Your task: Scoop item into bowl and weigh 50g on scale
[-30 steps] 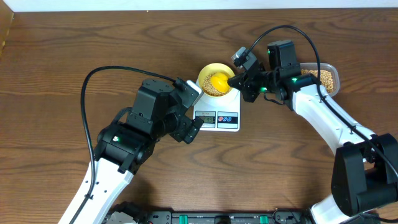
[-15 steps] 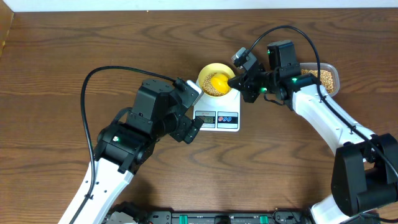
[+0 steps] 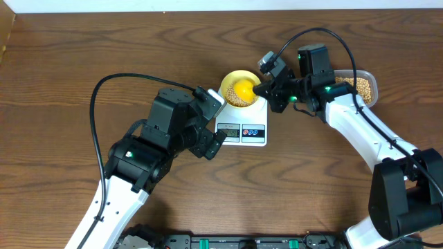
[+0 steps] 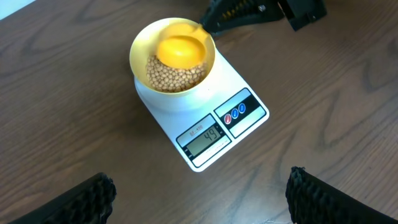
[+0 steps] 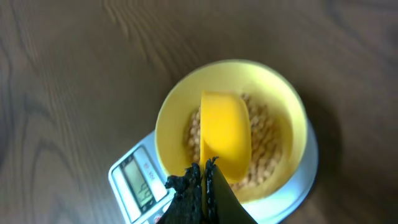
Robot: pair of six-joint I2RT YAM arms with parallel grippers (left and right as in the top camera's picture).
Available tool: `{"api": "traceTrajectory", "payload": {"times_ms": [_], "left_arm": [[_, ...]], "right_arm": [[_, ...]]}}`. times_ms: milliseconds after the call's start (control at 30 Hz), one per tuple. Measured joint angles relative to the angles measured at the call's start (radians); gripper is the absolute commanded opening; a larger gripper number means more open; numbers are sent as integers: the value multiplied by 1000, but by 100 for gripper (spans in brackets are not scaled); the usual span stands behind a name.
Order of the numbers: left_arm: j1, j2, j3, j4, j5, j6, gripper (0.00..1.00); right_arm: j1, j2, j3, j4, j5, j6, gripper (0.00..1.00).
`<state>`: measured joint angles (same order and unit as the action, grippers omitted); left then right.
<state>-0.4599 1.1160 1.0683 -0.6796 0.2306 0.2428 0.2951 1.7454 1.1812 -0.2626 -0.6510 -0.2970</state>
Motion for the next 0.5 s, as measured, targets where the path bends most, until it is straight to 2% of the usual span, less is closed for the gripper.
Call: {"api": "traceTrajectory", "payload": {"times_ms": [200,500], "left_arm": [[0,0,0,0,0,0,90],[0,0,0,0,0,0,90]], "right_arm": [[0,0,0,72,0,1,1],[0,0,0,73,7,1,1]]}}
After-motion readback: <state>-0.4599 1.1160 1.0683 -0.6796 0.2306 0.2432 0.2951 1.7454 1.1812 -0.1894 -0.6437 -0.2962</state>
